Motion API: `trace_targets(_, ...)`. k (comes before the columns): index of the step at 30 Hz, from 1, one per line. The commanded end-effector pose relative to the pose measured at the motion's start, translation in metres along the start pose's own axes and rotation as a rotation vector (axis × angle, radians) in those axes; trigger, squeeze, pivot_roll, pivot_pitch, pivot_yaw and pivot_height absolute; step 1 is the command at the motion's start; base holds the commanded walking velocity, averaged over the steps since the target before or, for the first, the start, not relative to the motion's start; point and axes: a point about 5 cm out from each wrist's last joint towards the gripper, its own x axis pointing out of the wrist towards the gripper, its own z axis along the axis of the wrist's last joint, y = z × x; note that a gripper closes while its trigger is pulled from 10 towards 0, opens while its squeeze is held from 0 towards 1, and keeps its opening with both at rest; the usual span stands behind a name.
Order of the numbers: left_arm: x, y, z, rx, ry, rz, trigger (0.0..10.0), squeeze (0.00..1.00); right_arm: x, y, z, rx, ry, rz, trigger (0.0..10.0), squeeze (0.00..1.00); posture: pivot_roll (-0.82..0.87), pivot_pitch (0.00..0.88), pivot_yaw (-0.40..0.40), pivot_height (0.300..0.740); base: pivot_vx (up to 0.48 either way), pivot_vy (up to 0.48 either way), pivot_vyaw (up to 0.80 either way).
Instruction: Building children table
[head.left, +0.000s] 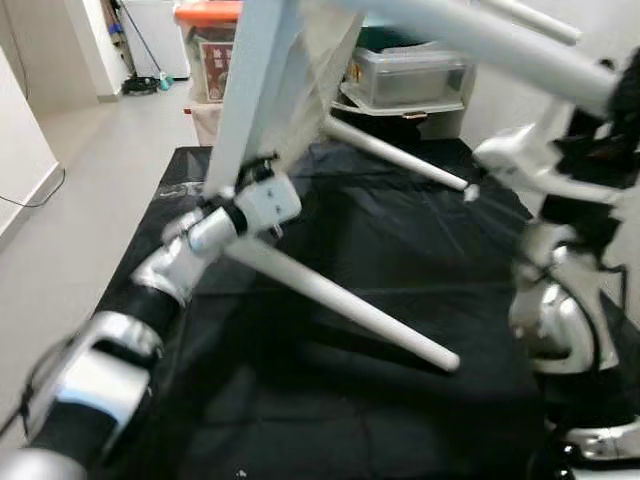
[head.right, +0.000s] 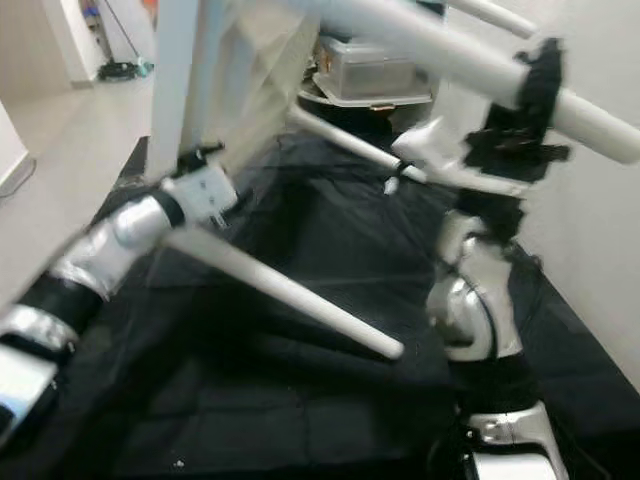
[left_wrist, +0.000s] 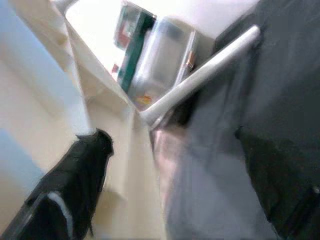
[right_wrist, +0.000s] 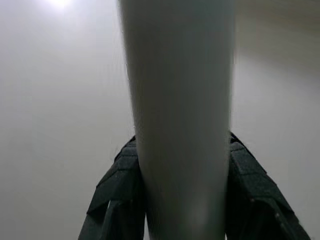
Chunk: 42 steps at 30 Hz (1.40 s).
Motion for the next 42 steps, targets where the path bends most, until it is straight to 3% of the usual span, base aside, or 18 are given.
trace_targets(1,-0.027,0.035,-0.043,0.030,0.199,0.107,10.0,0.00,0.004,-0.008,-0.053,-0.006,0.294,-0.022,0.0,0.00,0.11,0.000,0.014,0.740,0.000,0.000,0.00)
trace_targets(2,-0.026,0.052,-0.039,0.092,0.198,0.145,10.0,0.00,-0.005,-0.004,-0.068,0.048,0.423,0.010,0.0,0.00,0.11,0.000,0.014,0.740,0.000,0.000,0.00)
trace_targets(4,-0.026,0.052,-0.039,0.092,0.198,0.145,10.0,0.00,-0.005,-0.004,-0.068,0.048,0.423,0.010,0.0,0.00,0.11,0.000,0.014,0.740,0.000,0.000,0.00)
trace_targets(5,-0.024,0.059,-0.036,0.120,0.190,0.151,10.0,0.00,-0.014,0.001,-0.076,0.090,0.508,0.042,0.0,0.00,0.11,0.000,0.018,0.740,0.000,0.000,0.00)
trace_targets(6,-0.024,0.059,-0.036,0.120,0.190,0.151,10.0,0.00,-0.014,0.001,-0.076,0.090,0.508,0.042,0.0,0.00,0.11,0.000,0.018,0.740,0.000,0.000,0.00)
trace_targets(9,-0.014,0.079,-0.016,0.207,0.128,0.188,10.0,0.00,-0.058,0.023,-0.090,0.204,0.743,0.183,0.0,0.00,0.12,0.000,0.021,0.740,0.000,0.000,0.00)
trace_targets(11,-0.014,0.079,-0.016,0.207,0.128,0.188,10.0,0.00,-0.058,0.023,-0.090,0.204,0.743,0.183,0.0,0.00,0.12,0.000,0.021,0.740,0.000,0.000,0.00)
trace_targets(14,-0.006,0.079,-0.002,0.174,0.055,0.188,10.0,0.00,-0.086,0.035,-0.085,0.263,0.840,0.265,0.0,0.00,0.12,0.000,0.027,0.740,0.000,0.000,0.00)
trace_targets(15,-0.006,0.079,-0.002,0.174,0.055,0.188,10.0,0.00,-0.086,0.035,-0.085,0.263,0.840,0.265,0.0,0.00,0.12,0.000,0.027,0.740,0.000,0.000,0.00)
trace_targets(18,0.005,0.080,0.020,0.239,-0.047,0.212,10.0,0.00,-0.113,0.043,-0.085,0.313,0.967,0.317,0.0,0.00,0.12,0.000,0.030,0.740,0.000,0.000,0.00)
trace_targets(22,0.018,0.074,0.046,0.292,-0.161,0.203,10.0,0.00,-0.127,0.048,-0.083,0.376,1.057,0.345,0.0,0.00,0.12,0.000,0.030,0.740,0.000,0.000,0.00)
trace_targets(29,0.028,0.063,0.062,0.285,-0.220,0.192,10.0,0.00,-0.125,0.050,-0.078,0.423,1.083,0.341,0.0,0.00,0.12,0.000,0.024,0.740,0.000,0.000,0.00)
trace_targets(30,0.033,0.038,0.068,0.255,-0.279,0.117,10.0,0.00,-0.129,0.055,-0.074,0.470,1.133,0.387,0.0,0.00,0.11,0.000,0.027,0.740,0.000,0.000,0.00)
trace_targets(34,0.033,0.020,0.069,0.232,-0.313,0.058,10.0,0.00,-0.136,0.058,-0.070,0.500,1.165,0.440,0.0,0.00,0.11,0.000,0.027,0.740,0.000,0.000,0.00)
trace_targets(35,0.032,0.006,0.068,0.215,-0.333,0.010,10.0,0.00,-0.141,0.059,-0.067,0.519,1.175,0.463,10.0,0.00,0.11,0.000,0.025,0.740,0.000,0.000,0.00)
trace_targets(38,0.029,-0.010,0.066,0.191,-0.354,-0.044,10.0,0.00,-0.146,0.060,-0.065,0.536,1.194,0.478,10.0,0.00,0.11,0.000,0.024,0.740,0.000,0.000,0.00)
trace_targets(39,0.024,-0.032,0.063,0.162,-0.381,-0.111,10.0,0.00,-0.153,0.060,-0.062,0.561,1.211,0.496,10.0,1.00,0.10,0.000,0.021,0.740,0.000,0.000,0.00)
trace_targets(42,0.023,-0.038,0.061,0.155,-0.385,-0.126,10.0,0.00,-0.153,0.060,-0.060,0.565,1.206,0.503,10.0,1.00,0.10,0.000,0.021,0.740,0.000,0.000,0.00)
